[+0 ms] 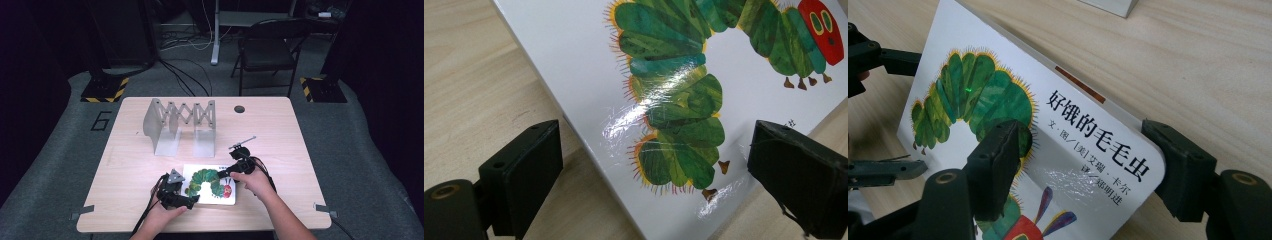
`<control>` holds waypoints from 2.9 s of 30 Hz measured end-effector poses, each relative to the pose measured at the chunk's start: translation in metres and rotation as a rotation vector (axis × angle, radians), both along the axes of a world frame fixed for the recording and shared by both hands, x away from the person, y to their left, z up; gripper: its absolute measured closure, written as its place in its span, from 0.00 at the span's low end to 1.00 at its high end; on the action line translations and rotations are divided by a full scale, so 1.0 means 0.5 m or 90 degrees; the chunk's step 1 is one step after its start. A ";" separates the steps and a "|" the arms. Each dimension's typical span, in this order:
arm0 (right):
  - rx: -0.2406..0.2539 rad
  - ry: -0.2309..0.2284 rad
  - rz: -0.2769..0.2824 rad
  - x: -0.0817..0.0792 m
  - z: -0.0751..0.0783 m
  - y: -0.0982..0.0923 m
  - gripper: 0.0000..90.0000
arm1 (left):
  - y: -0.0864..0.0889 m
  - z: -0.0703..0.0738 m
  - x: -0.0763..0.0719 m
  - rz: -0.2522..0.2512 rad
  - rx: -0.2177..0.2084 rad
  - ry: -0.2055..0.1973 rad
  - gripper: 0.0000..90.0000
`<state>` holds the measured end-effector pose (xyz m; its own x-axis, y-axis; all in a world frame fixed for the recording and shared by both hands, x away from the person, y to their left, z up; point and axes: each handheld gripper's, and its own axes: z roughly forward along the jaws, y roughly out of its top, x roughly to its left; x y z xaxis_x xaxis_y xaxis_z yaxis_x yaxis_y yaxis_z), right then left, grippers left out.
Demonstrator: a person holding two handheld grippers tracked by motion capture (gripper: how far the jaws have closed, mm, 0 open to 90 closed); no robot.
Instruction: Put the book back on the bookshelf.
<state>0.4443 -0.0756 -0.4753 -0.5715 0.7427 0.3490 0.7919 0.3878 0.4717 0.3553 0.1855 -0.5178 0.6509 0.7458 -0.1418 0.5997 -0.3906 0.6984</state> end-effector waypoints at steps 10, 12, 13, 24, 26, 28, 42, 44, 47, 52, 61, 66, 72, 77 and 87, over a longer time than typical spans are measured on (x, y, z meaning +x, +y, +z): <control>0.008 -0.027 0.007 -0.017 0.034 0.005 0.37 | 0.001 0.001 0.000 -0.004 -0.016 0.018 0.10; 0.009 -0.031 0.011 -0.019 0.038 0.005 0.37 | -0.001 0.001 -0.001 -0.011 -0.021 0.014 0.13; 0.014 -0.036 0.008 -0.020 0.038 0.005 0.37 | -0.003 0.001 -0.002 -0.010 -0.026 0.014 0.15; 0.012 -0.037 0.018 -0.024 0.051 0.003 0.39 | -0.004 0.009 -0.002 -0.011 -0.018 0.030 0.17; 0.006 -0.045 0.026 -0.026 0.054 0.002 0.40 | -0.003 0.010 -0.002 -0.014 -0.014 0.024 0.17; 0.003 -0.045 0.027 -0.027 0.057 0.001 0.42 | -0.004 0.011 -0.004 -0.007 -0.019 0.025 0.18; 0.008 -0.068 0.025 -0.037 0.079 0.002 0.46 | 0.023 0.030 -0.004 0.023 -0.070 0.039 0.40; 0.007 -0.077 0.031 -0.039 0.084 0.002 0.46 | 0.025 0.034 -0.005 0.025 -0.075 0.043 0.43; 0.011 -0.083 0.029 -0.042 0.090 0.002 0.46 | 0.026 0.038 -0.005 0.026 -0.071 0.035 0.46; 0.016 -0.094 0.032 -0.046 0.100 0.003 0.45 | 0.028 0.045 -0.006 0.029 -0.070 0.026 0.49; 0.025 -0.113 0.048 -0.060 0.123 0.010 0.45 | 0.041 0.062 -0.008 0.052 -0.064 -0.005 0.55; 0.015 -0.125 0.063 -0.066 0.126 0.020 0.42 | 0.039 0.068 -0.012 0.041 -0.031 -0.029 0.57; 0.022 -0.126 0.069 -0.070 0.131 0.023 0.42 | 0.045 0.080 -0.011 0.032 -0.005 -0.051 0.57; 0.003 -0.113 0.093 -0.073 0.125 0.029 0.40 | 0.047 0.073 -0.014 0.006 0.010 -0.045 0.58; -0.003 -0.116 0.097 -0.076 0.123 0.028 0.42 | 0.052 0.071 -0.014 0.003 -0.004 -0.046 0.58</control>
